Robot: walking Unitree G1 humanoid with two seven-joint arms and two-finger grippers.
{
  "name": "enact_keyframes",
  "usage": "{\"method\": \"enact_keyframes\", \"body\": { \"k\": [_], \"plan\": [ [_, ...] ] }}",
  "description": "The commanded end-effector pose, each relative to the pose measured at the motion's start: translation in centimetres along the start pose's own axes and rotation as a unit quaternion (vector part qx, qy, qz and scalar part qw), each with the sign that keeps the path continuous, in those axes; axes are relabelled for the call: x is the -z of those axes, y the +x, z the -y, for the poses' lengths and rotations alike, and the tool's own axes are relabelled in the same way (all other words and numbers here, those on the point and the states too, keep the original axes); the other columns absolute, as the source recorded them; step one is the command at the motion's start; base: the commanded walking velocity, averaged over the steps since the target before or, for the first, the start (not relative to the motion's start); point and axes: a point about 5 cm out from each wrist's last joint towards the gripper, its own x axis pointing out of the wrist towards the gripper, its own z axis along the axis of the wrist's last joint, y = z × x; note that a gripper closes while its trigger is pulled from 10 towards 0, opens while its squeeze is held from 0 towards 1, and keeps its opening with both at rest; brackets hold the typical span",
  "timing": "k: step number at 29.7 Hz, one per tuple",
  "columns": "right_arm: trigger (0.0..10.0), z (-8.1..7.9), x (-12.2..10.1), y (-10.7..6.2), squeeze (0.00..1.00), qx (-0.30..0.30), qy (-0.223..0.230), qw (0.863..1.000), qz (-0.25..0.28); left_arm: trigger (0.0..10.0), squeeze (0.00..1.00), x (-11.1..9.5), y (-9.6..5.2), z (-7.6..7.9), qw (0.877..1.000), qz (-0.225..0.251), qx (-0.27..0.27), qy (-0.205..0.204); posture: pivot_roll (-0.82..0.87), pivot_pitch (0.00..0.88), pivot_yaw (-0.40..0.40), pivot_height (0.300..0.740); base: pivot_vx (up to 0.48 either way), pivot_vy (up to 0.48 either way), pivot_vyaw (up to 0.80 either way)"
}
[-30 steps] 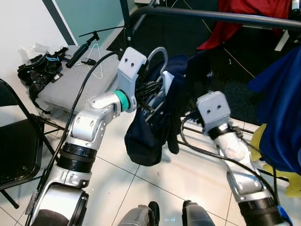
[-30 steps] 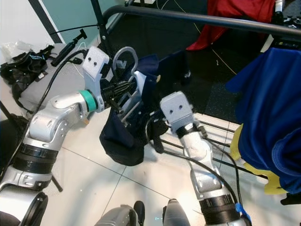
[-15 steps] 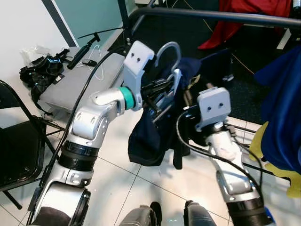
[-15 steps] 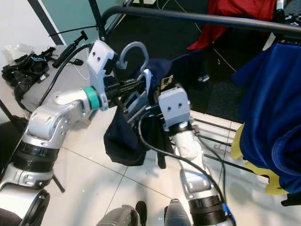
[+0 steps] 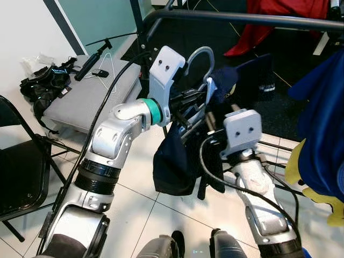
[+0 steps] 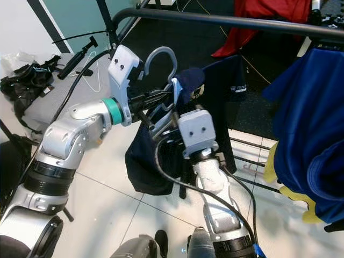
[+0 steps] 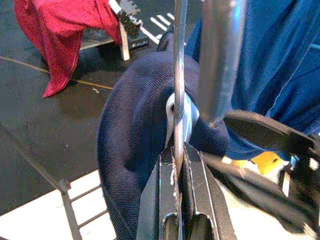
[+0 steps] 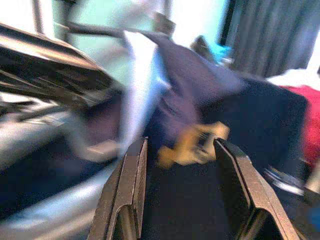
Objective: Hang hanger
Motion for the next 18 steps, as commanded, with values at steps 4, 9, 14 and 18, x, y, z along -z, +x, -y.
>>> {"method": "enact_keyframes", "body": {
  "k": [4,9,14,18],
  "plan": [
    [10.0,0.8,0.8,0.9,0.00,0.022,-0.001,1.000,-0.016,0.0,0.00,-1.0,-0.8,0.2,0.999,0.033,0.021,-0.002,-0.21,0.096,0.227,0.740,0.000,0.000,0.00],
    [10.0,1.4,1.2,1.9,0.00,0.031,0.016,0.999,-0.032,0.0,0.00,-1.3,-1.3,0.5,0.998,0.042,0.039,0.002,-0.21,0.087,0.224,0.740,0.000,0.000,0.00],
    [0.0,1.9,1.3,2.8,0.00,0.014,0.035,0.999,-0.032,0.0,0.00,-1.5,-1.9,0.9,0.996,0.054,0.069,0.008,-0.21,0.075,0.225,0.740,0.000,0.000,0.00],
    [0.0,2.1,1.1,2.9,0.00,0.011,0.035,0.999,-0.027,0.0,0.00,-1.6,-2.0,1.1,0.995,0.058,0.079,0.010,-0.21,0.072,0.226,0.740,0.000,0.000,0.00]
  ]
}}
